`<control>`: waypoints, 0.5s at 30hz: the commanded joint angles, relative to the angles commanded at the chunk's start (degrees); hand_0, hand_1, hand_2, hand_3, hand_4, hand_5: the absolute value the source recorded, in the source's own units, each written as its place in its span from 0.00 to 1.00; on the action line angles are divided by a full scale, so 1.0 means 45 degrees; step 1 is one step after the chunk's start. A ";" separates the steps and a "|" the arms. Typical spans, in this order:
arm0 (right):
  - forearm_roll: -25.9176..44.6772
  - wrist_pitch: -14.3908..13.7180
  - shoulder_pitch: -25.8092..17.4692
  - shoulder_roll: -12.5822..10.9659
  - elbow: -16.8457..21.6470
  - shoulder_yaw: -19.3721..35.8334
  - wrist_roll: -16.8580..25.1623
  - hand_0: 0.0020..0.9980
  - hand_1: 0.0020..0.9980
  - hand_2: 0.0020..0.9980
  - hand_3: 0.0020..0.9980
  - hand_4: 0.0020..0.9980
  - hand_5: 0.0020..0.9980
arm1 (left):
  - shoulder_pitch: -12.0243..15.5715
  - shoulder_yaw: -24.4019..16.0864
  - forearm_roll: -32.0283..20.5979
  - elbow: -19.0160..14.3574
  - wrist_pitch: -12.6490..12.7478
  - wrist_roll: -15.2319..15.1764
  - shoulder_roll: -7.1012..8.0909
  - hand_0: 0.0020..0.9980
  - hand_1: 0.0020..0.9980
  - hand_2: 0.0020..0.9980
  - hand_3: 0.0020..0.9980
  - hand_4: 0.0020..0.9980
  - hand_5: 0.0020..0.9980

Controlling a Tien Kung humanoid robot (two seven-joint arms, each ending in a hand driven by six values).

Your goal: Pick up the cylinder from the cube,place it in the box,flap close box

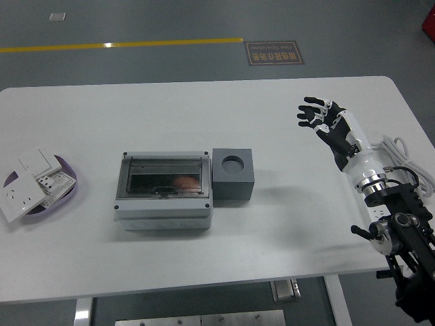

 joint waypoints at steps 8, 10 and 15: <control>-0.0093 0.0034 0.0043 -0.0009 0.0078 -0.0249 0.0070 0.71 0.67 0.68 0.69 0.69 0.33 | 0.0062 0.0105 -0.0003 0.0000 -0.0012 -0.0023 0.0182 0.64 0.67 0.66 0.70 0.75 0.32; -0.0150 0.0077 0.0016 -0.0001 0.0091 -0.0307 0.0064 0.71 0.67 0.68 0.69 0.69 0.33 | 0.0140 0.0119 0.0009 0.0000 -0.0018 -0.0014 0.0197 0.64 0.67 0.66 0.70 0.75 0.32; -0.0213 0.0144 -0.0065 0.0016 0.0053 -0.0371 0.0052 0.71 0.67 0.68 0.68 0.69 0.32 | 0.0348 0.0028 0.0169 0.0000 -0.0036 0.0054 0.0243 0.64 0.67 0.66 0.70 0.75 0.32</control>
